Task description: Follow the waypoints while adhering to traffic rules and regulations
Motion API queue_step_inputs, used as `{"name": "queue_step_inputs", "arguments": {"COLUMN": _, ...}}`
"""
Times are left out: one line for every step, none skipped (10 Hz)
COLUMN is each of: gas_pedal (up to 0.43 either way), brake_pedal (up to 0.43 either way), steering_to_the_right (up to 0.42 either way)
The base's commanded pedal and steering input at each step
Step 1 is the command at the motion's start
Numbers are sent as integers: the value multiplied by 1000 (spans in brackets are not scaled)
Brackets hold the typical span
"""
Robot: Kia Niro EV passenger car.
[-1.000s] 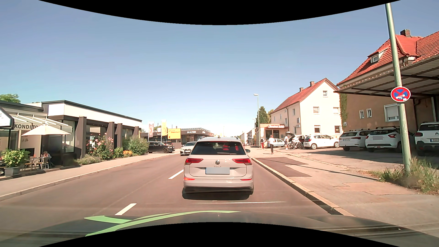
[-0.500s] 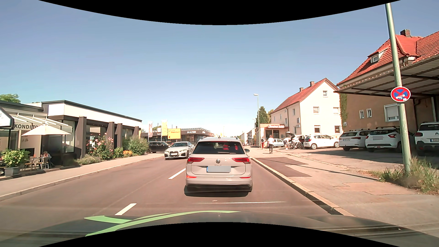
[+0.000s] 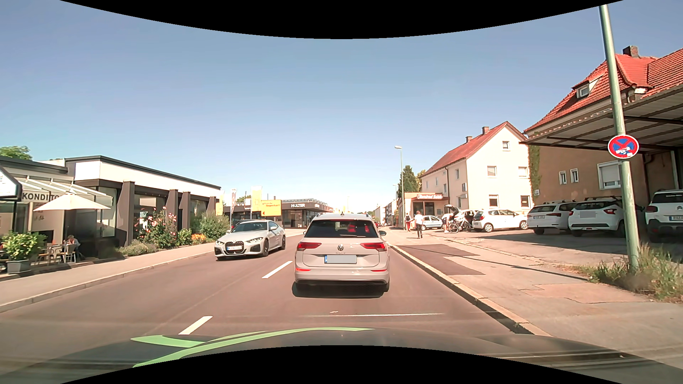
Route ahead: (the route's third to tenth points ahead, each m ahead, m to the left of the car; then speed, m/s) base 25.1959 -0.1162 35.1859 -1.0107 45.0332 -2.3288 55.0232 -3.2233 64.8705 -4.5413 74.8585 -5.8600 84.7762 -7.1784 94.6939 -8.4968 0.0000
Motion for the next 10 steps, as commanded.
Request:
{"name": "queue_step_inputs", "arguments": {"gas_pedal": 0, "brake_pedal": 0, "steering_to_the_right": 14}}
{"name": "queue_step_inputs", "arguments": {"gas_pedal": 0, "brake_pedal": 0, "steering_to_the_right": 14}}
{"name": "queue_step_inputs", "arguments": {"gas_pedal": 0, "brake_pedal": 0, "steering_to_the_right": 15}}
{"name": "queue_step_inputs", "arguments": {"gas_pedal": 0, "brake_pedal": 0, "steering_to_the_right": 15}}
{"name": "queue_step_inputs", "arguments": {"gas_pedal": 0, "brake_pedal": 0, "steering_to_the_right": 15}}
{"name": "queue_step_inputs", "arguments": {"gas_pedal": 28, "brake_pedal": 0, "steering_to_the_right": 15}}
{"name": "queue_step_inputs", "arguments": {"gas_pedal": 110, "brake_pedal": 0, "steering_to_the_right": 15}}
{"name": "queue_step_inputs", "arguments": {"gas_pedal": 118, "brake_pedal": 0, "steering_to_the_right": 15}}
{"name": "queue_step_inputs", "arguments": {"gas_pedal": 157, "brake_pedal": 0, "steering_to_the_right": 16}}
{"name": "queue_step_inputs", "arguments": {"gas_pedal": 177, "brake_pedal": 0, "steering_to_the_right": 16}}
